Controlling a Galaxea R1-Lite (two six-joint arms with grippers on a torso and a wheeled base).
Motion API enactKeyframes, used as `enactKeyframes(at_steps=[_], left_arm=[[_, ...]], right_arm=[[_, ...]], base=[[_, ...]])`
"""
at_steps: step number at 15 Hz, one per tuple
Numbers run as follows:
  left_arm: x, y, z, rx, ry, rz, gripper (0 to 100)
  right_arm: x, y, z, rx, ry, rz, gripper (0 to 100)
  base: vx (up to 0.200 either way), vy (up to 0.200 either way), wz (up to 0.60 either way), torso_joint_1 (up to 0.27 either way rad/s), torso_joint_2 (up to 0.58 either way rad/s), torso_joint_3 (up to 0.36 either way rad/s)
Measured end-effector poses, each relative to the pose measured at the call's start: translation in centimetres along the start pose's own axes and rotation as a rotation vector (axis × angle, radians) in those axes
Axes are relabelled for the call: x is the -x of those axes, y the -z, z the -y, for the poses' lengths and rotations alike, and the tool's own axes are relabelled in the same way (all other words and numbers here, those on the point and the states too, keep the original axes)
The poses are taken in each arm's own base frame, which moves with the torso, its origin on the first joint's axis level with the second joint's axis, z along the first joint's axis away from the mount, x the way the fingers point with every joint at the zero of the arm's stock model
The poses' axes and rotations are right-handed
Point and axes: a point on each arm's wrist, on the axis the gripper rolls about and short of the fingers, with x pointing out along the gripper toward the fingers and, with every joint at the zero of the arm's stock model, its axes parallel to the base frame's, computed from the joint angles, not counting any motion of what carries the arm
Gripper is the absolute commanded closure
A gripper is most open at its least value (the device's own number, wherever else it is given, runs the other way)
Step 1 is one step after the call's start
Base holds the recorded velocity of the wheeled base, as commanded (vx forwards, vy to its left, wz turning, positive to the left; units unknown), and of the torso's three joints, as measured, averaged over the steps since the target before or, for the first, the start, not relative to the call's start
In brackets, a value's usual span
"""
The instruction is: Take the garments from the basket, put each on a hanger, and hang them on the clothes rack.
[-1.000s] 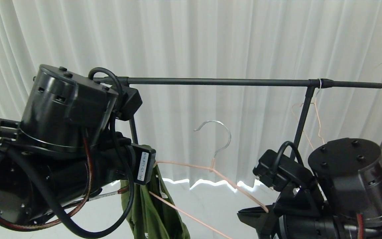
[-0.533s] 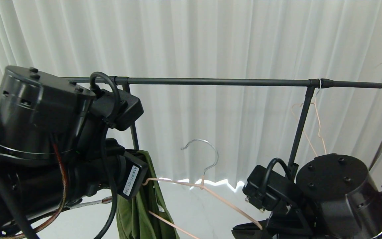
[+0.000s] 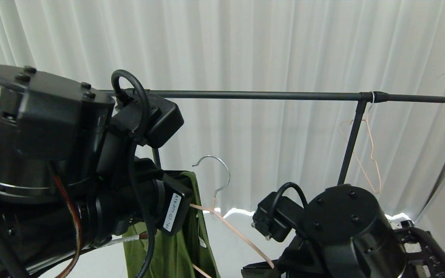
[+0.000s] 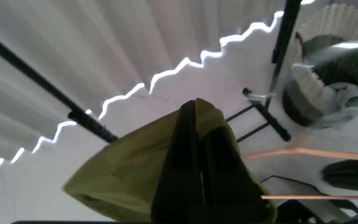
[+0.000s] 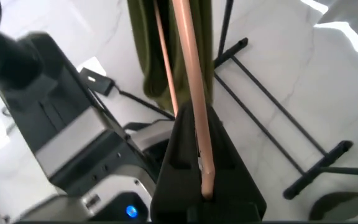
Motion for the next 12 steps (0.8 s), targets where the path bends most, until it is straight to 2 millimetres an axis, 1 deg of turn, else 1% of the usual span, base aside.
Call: enactKeyframes(at_steps=[3,6,10,12], left_arm=[[0.3,-0.2,1.0,0.016,0.038,0.015,100],[0.4,0.1,1.3,0.018,0.046,0.012,100],[0.6,1.2,1.2,0.008,0.047,-0.01,100],[0.8,1.3,1.2,0.015,0.049,0.008,100]], right_arm=[[-1.4,-0.4,-0.4,-0.049,0.026,0.0,100],[-1.9,-0.6,-0.2,-0.101,0.088,0.022,100],[-1.4,-1.0,0.4,-0.154,0.139,0.065,100],[-0.7,-1.4,0.6,-0.163,0.149,0.095,100]], base=[[0.0,0.0,0.0,0.0,0.0,0.0],[0.0,0.0,0.0,0.0,0.0,0.0],[0.0,0.0,0.0,0.0,0.0,0.0],[0.0,0.0,0.0,0.0,0.0,0.0]])
